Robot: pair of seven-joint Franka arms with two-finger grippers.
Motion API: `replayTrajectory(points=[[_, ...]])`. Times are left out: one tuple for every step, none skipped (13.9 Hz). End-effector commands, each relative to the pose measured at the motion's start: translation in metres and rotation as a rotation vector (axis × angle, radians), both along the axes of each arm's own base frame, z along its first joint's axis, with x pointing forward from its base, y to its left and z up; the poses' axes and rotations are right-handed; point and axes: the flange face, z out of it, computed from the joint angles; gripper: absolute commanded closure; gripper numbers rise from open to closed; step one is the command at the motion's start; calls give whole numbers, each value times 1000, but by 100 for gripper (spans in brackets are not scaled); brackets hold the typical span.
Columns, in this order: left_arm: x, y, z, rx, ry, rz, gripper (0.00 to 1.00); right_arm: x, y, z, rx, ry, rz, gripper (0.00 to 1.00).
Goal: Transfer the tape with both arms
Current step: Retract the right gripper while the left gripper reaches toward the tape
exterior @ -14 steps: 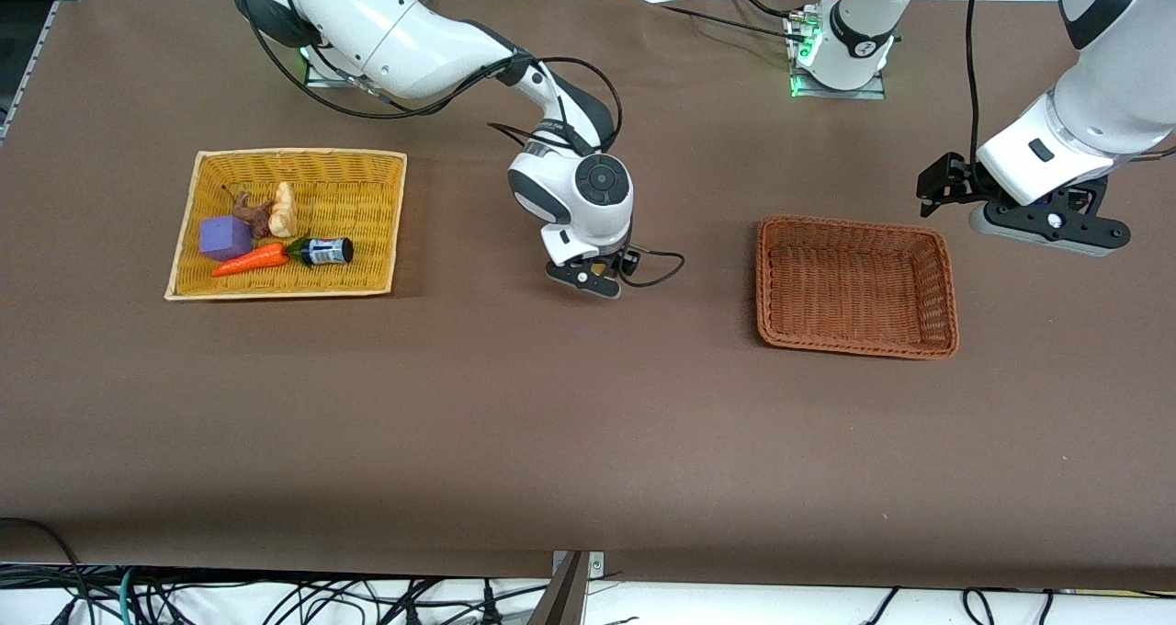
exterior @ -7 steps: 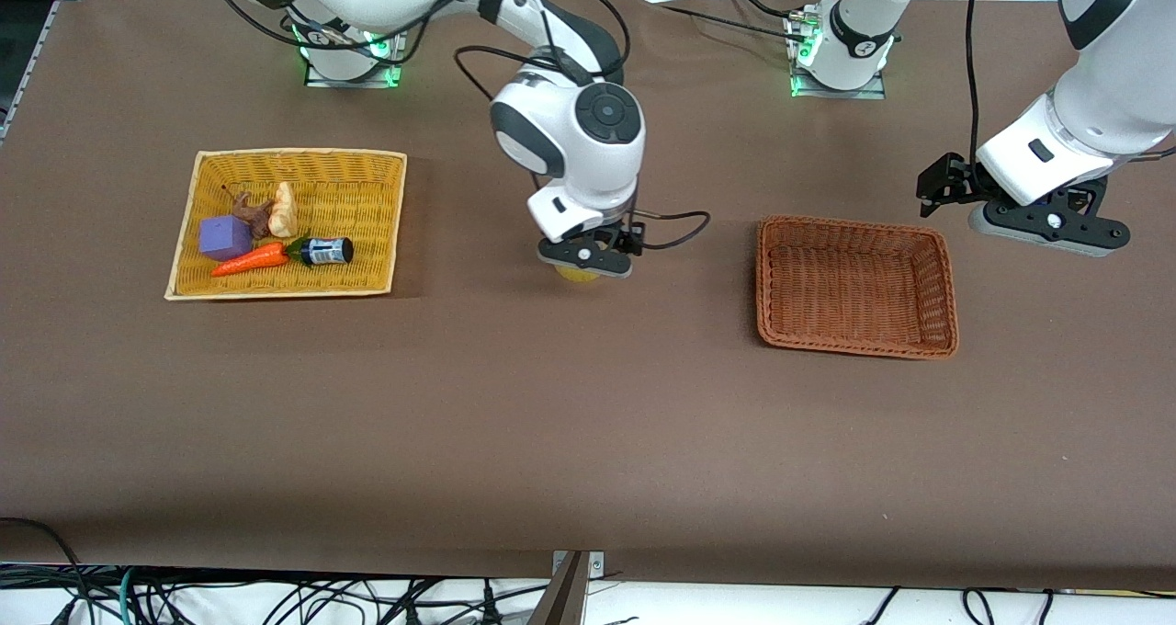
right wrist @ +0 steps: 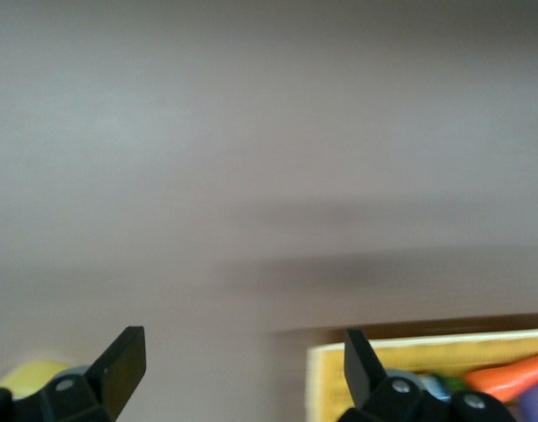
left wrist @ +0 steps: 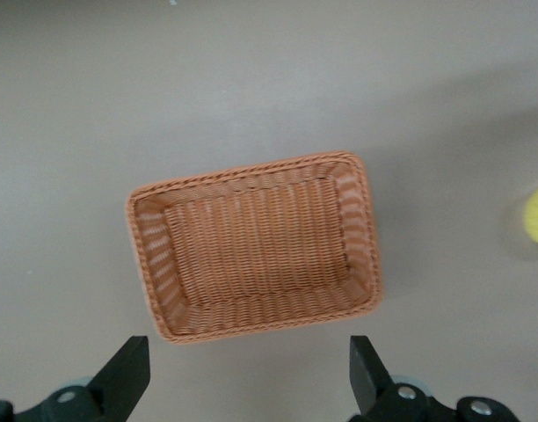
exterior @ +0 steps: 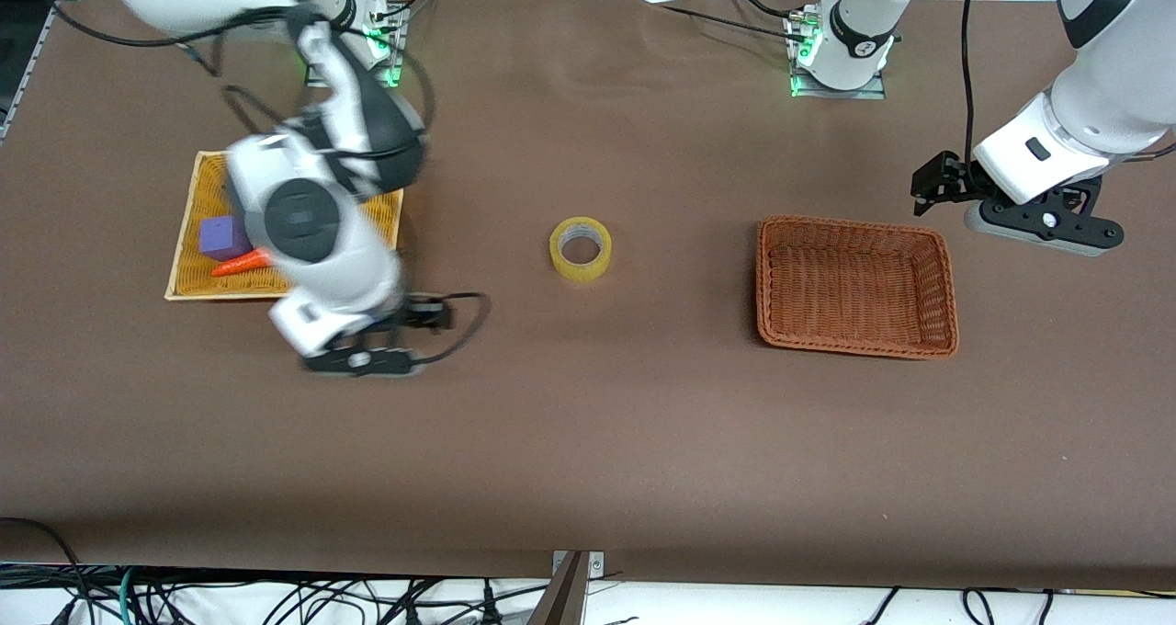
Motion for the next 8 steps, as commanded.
replayTrajectory(points=[[1, -19, 0, -41, 19, -19, 0, -2, -60, 39, 6, 24, 78, 0], [6, -35, -21, -45, 57, -43, 0, -7, -86, 56, 2, 47, 79, 0], [10, -58, -41, -53, 82, -76, 0, -14, -113, 88, -11, 17, 40, 0], [14, -83, -62, -60, 91, -107, 0, -17, -140, 102, 10, 9, -9, 0], [17, -110, -77, -65, 78, -95, 0, -25, -167, 115, 49, 9, -52, 0], [18, -126, -91, -58, 87, -26, 0, -36, -190, 122, 61, 9, -70, 0], [14, -149, -105, -48, 106, 22, 0, -45, -213, 133, 60, -1, -67, 0], [9, -177, -120, -45, 106, 52, 0, -49, -240, 140, 63, -11, -58, 0]])
